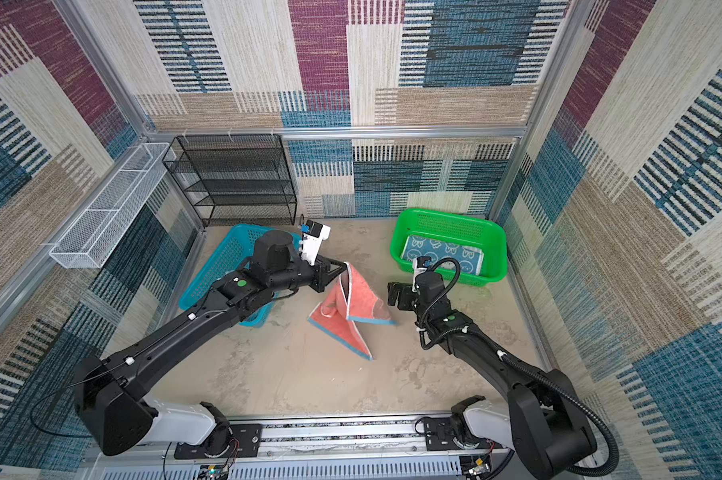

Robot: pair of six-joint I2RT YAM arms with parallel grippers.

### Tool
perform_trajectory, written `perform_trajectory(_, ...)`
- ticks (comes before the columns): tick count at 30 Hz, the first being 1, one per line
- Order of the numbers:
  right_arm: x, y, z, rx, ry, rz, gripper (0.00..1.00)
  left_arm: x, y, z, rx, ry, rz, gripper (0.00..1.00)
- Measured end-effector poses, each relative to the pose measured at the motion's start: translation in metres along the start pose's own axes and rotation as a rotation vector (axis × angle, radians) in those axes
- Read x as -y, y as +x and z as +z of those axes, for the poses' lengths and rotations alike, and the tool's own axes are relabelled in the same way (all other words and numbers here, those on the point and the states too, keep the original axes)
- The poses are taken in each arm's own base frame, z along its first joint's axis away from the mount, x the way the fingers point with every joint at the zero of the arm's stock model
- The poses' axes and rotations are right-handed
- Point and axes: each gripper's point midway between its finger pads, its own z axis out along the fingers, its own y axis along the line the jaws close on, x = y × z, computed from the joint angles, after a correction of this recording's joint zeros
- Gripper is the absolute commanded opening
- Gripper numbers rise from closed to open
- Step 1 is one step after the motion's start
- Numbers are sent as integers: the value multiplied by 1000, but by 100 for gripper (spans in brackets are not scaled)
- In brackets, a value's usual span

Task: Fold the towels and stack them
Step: 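Drop the pink towel onto the table between the grippers with the left gripper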

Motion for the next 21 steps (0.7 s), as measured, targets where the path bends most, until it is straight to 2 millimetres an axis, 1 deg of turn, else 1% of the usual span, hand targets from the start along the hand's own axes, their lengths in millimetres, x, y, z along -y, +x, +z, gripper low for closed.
perform_trajectory(3,2,4,1,-13,7,-11,100,-26,18,13,-40,-107,-34,0)
perform_trajectory(4,3,6,3,-21,10,-20,100,-38,24,16,-52,-159,-40,0)
perform_trajectory(6,5,13,6,-49,20,-30,100,-57,40,20,-89,-233,-56,0)
perform_trajectory(8,7,19,10,-76,27,-40,100,-79,61,22,-137,-310,-77,0)
perform_trajectory(11,7,23,15,-99,26,-52,100,-105,89,19,-194,-400,-115,0)
perform_trajectory(14,5,29,20,-127,20,-60,100,-128,109,11,-227,-478,-138,0)
perform_trajectory(16,5,31,23,-141,20,-67,100,-141,117,6,-239,-522,-150,0)
perform_trajectory(17,5,32,24,-146,22,-69,100,-148,120,3,-243,-546,-156,5)
perform_trajectory(18,5,33,25,-150,22,-72,100,-154,121,0,-247,-565,-161,16)
perform_trajectory(19,6,34,25,-153,23,-72,100,-159,123,-2,-252,-587,-165,30)
perform_trajectory(20,6,35,26,-157,24,-74,100,-165,125,-5,-263,-609,-169,43)
perform_trajectory(21,6,36,26,-158,23,-75,100,-169,127,-7,-274,-627,-172,48)
